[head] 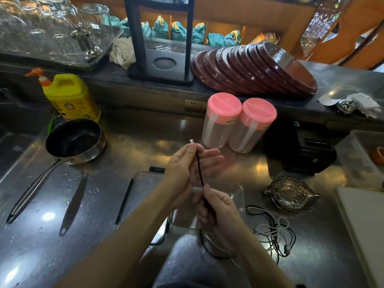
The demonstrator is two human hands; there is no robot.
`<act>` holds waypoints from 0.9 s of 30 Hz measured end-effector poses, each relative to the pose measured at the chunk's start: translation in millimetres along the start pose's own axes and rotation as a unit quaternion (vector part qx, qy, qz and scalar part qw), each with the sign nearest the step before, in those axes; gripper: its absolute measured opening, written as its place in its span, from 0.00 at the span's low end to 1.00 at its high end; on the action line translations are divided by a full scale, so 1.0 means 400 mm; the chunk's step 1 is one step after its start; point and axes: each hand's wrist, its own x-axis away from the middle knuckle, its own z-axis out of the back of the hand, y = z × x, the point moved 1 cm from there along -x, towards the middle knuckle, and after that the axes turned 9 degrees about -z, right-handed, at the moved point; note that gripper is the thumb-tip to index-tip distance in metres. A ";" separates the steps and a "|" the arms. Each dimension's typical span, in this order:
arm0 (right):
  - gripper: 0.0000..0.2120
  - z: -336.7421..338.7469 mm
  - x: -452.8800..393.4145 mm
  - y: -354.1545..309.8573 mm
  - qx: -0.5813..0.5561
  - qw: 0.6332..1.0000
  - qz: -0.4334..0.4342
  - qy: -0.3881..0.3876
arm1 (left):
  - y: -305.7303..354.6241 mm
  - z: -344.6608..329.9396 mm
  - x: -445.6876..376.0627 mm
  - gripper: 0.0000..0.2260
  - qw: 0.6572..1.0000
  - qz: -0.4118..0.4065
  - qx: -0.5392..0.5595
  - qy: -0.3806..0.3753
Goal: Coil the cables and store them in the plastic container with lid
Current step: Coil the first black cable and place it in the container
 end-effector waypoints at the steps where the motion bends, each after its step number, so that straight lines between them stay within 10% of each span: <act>1: 0.19 -0.005 0.000 0.006 -0.013 1.000 -0.014 -0.012 | 0.006 -0.004 0.000 0.13 1.000 0.005 0.019 0.010; 16: 0.17 0.122 -0.040 -0.033 0.121 0.976 -0.159 -0.088 | 0.015 0.013 0.027 0.15 0.993 0.093 -0.069 -0.023; 27: 0.18 0.199 -0.141 -0.304 0.578 0.797 -0.166 -0.058 | -0.058 0.022 0.069 0.17 0.949 0.188 -0.237 -0.088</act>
